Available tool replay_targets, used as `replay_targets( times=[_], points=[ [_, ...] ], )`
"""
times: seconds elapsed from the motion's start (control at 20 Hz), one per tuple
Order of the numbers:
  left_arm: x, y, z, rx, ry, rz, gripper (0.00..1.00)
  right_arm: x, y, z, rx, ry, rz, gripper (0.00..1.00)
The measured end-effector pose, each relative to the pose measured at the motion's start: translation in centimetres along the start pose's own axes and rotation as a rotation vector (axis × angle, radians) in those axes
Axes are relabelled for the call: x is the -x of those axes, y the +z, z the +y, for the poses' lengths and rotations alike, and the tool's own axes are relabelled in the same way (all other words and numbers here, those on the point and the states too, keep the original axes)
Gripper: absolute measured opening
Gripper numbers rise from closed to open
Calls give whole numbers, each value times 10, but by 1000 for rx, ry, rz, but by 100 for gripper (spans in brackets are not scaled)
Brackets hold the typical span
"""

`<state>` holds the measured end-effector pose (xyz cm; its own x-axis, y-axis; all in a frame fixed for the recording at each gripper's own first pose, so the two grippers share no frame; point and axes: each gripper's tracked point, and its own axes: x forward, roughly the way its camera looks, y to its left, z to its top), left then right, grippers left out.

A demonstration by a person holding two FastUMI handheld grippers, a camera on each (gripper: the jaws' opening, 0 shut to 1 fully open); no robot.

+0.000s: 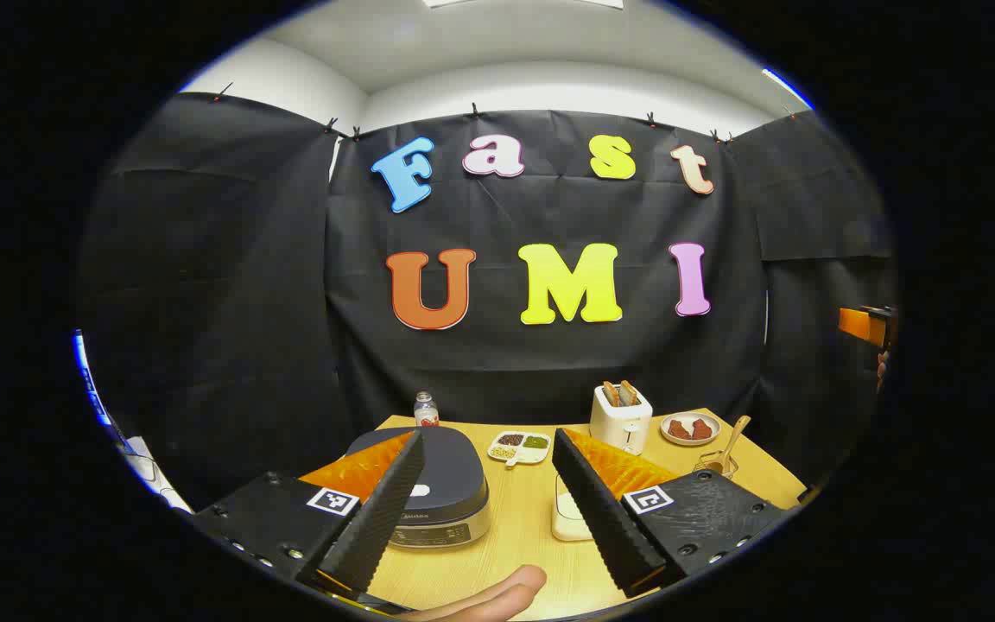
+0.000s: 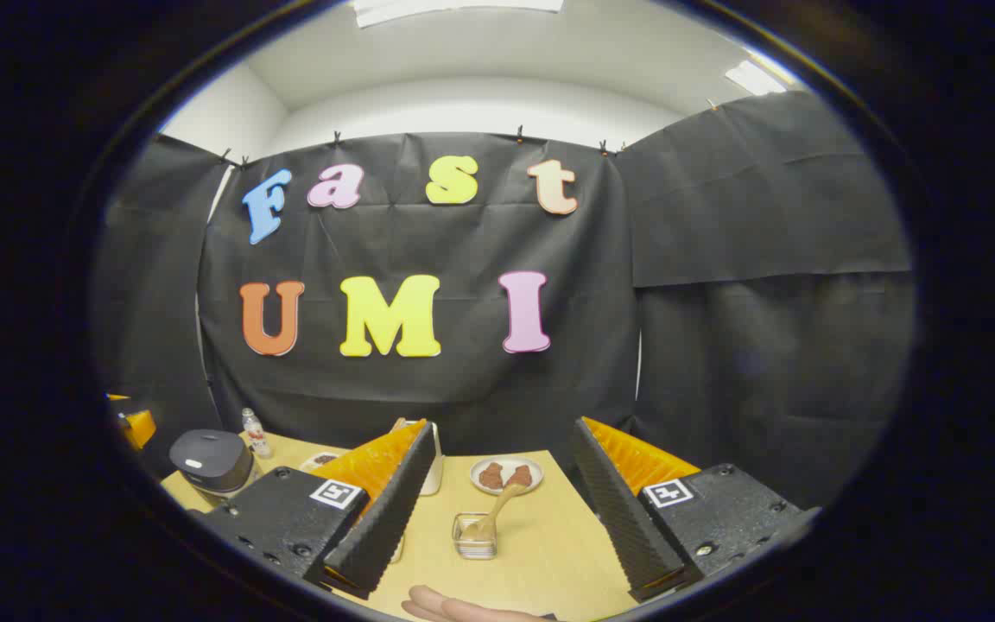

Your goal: Close the left gripper, press the button to open the rice cooker; take a wooden spoon from the chopstick holder with the right hand, scoop a spoonful of rice and pour it into the rice cooker, then put the wooden spoon back into the chopstick holder.

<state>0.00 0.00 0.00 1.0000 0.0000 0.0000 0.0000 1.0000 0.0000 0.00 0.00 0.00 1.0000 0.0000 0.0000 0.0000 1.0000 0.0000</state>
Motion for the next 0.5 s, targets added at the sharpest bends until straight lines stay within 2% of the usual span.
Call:
replay_targets(
  times=[0.15,0.4,0.5],
  points=[
    [-3,-2,-1,-4,-5,1,96,1,-2,-3,-22,6,-7,100],
    [-1,0,-3,-9,-12,-6,96,7,-23,7,-43,61,75,100],
    [0,0,-6,2,-24,1,96,7,-20,5,-51,63,61,100]
  ],
)
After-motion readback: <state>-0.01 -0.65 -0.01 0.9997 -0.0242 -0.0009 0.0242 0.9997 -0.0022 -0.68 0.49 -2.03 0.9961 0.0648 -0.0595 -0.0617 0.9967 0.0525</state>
